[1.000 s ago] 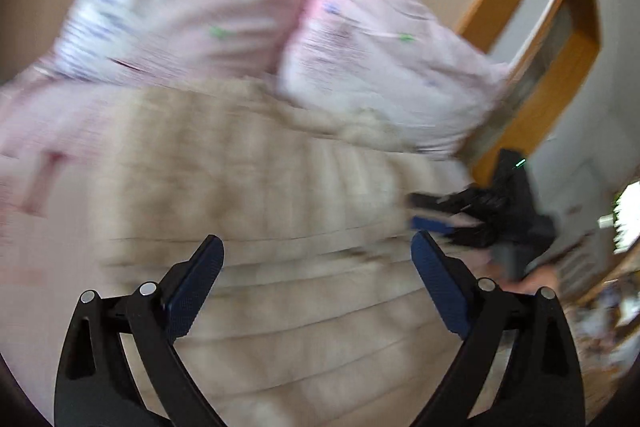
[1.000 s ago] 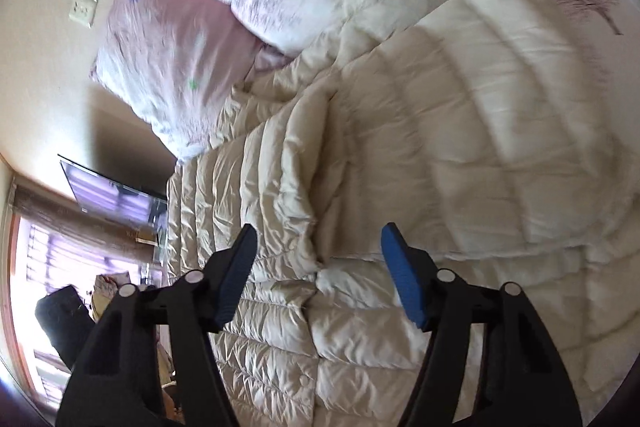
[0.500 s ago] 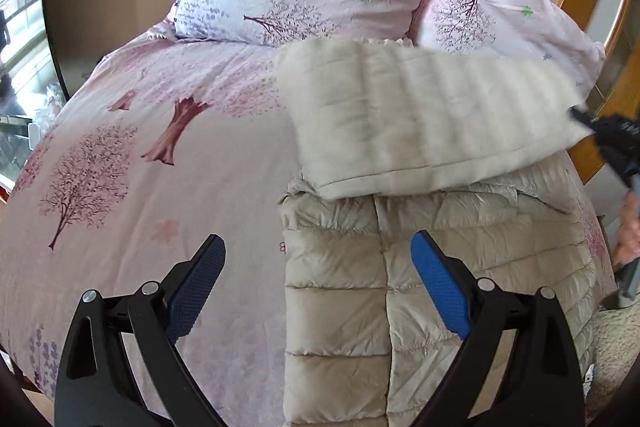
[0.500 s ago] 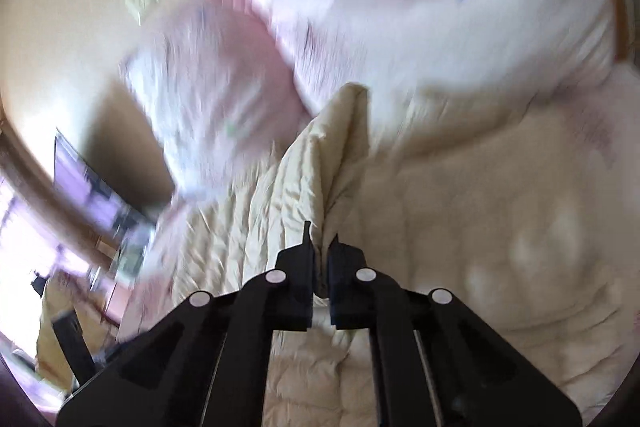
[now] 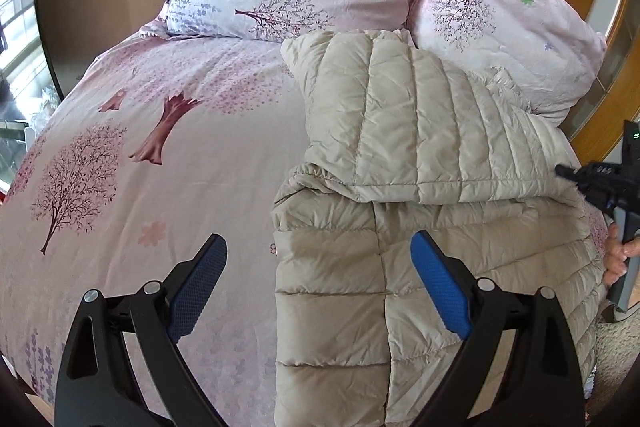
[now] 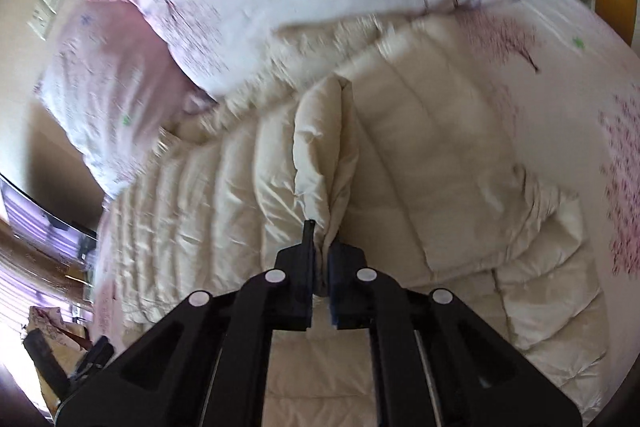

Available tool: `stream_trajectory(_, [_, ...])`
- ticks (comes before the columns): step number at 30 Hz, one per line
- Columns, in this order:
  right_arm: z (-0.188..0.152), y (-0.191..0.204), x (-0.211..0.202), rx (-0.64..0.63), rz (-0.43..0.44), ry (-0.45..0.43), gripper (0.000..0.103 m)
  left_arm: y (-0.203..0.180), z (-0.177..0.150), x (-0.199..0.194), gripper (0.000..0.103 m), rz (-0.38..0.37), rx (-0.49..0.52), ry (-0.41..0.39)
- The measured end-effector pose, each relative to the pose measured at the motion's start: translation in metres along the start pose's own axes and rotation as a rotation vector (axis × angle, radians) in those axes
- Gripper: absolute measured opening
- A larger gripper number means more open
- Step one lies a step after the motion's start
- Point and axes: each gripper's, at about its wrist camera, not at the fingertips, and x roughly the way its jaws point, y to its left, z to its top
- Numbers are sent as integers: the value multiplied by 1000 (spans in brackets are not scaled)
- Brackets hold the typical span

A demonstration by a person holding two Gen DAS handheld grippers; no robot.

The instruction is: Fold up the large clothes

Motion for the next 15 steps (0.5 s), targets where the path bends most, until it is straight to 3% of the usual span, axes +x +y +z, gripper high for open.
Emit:
stream_trajectory(3, [-3,-1,0,-12,-73,3,30,0,0,-4,95,-16,4,-24])
stream_trajectory(5, [-2,-1,-18,-8,-108,-87,38,-2,0,-9,95,-21,12,-50])
stream_trajectory(8, [-3,9,-46,-68,-88,-223,39,-4,3,-14,95,-42,15,-77])
stream_trajectory(11, [-4,22,-40,-154,-24,-168,23,-9,4,-18,99,-53,26,-100])
stream_trajectory(15, [-8,23,-12,-149,-42,-55,21,-14,2,-22,101,-52,44,-133])
